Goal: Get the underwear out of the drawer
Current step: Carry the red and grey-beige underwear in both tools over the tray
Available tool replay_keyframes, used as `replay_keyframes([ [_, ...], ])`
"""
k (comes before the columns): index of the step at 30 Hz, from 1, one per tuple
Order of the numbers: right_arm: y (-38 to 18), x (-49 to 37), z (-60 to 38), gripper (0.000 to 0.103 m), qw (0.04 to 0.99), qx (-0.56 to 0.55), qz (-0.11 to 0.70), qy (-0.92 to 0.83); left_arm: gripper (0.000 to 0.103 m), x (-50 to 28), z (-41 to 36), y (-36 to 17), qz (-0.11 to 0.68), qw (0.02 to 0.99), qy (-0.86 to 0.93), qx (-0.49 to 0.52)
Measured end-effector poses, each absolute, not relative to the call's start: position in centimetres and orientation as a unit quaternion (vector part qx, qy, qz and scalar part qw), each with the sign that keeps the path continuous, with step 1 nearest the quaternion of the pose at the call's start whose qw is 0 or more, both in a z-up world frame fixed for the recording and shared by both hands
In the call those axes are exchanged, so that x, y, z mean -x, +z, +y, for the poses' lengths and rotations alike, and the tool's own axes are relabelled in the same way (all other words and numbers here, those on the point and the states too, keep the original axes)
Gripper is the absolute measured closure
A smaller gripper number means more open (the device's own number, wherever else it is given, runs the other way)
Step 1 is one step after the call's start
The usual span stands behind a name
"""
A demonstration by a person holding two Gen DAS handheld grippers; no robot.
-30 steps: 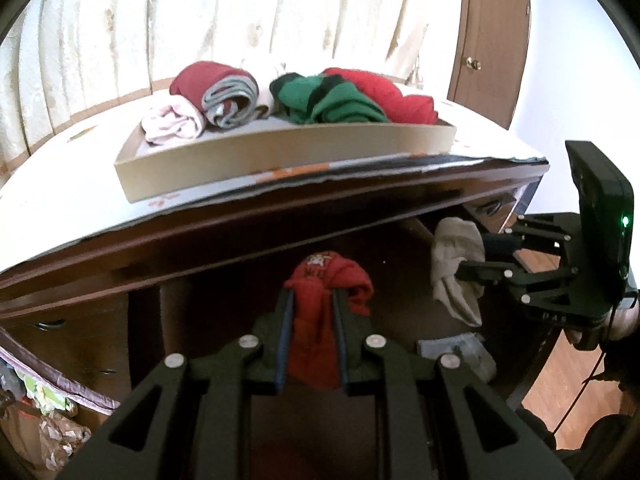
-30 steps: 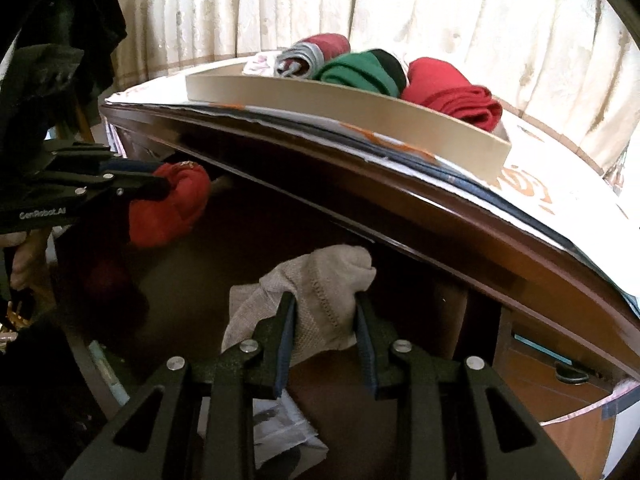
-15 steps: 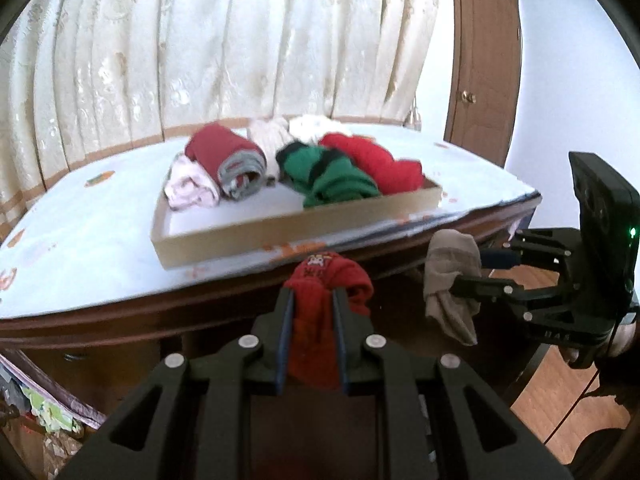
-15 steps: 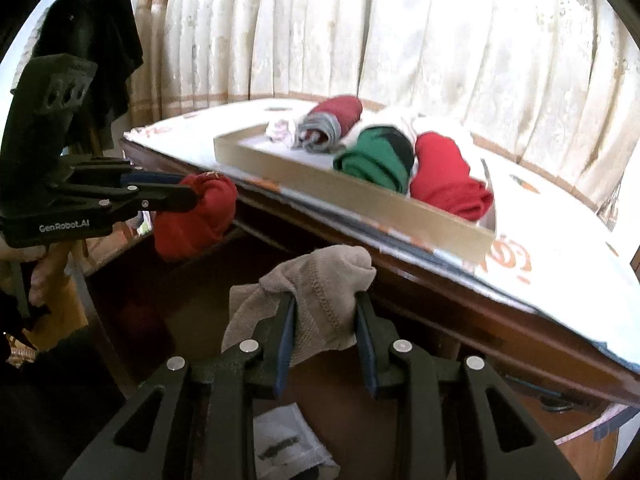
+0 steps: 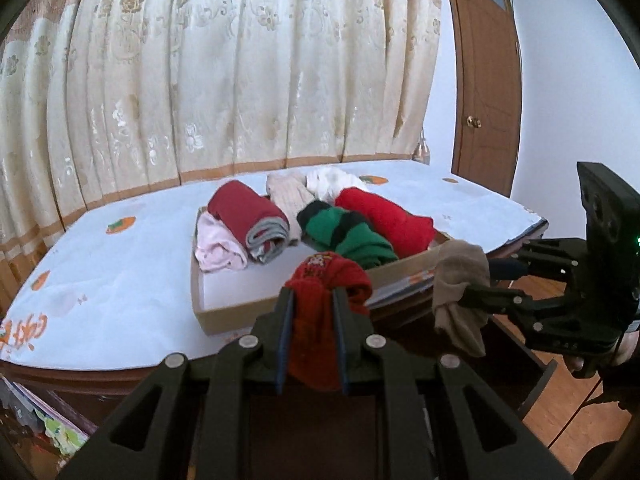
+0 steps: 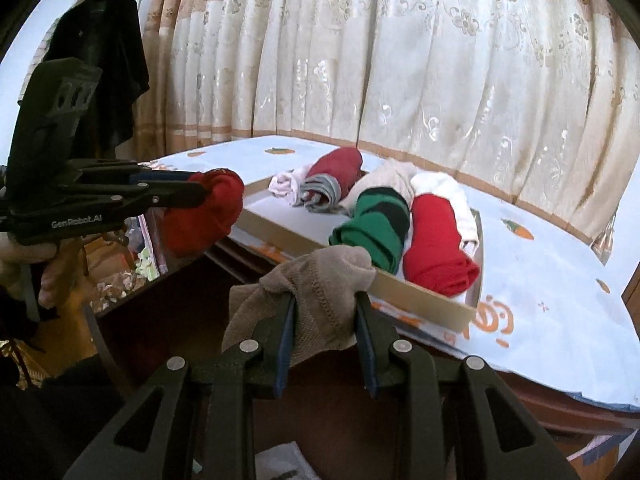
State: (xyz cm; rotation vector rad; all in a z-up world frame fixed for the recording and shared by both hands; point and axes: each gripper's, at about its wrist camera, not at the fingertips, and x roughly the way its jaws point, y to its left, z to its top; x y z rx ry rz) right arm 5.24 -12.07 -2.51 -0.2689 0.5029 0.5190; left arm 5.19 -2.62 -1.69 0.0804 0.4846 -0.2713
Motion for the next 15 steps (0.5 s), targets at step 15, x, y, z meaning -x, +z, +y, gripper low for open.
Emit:
replay_keyframes([
  [15, -0.2, -6.7, -11.0, 0.072, 0.932, 0.128, 0.219, 0.258, 0.087, -7.1, -1.1, 0.1, 0.22, 0.968, -0.115, -0.042],
])
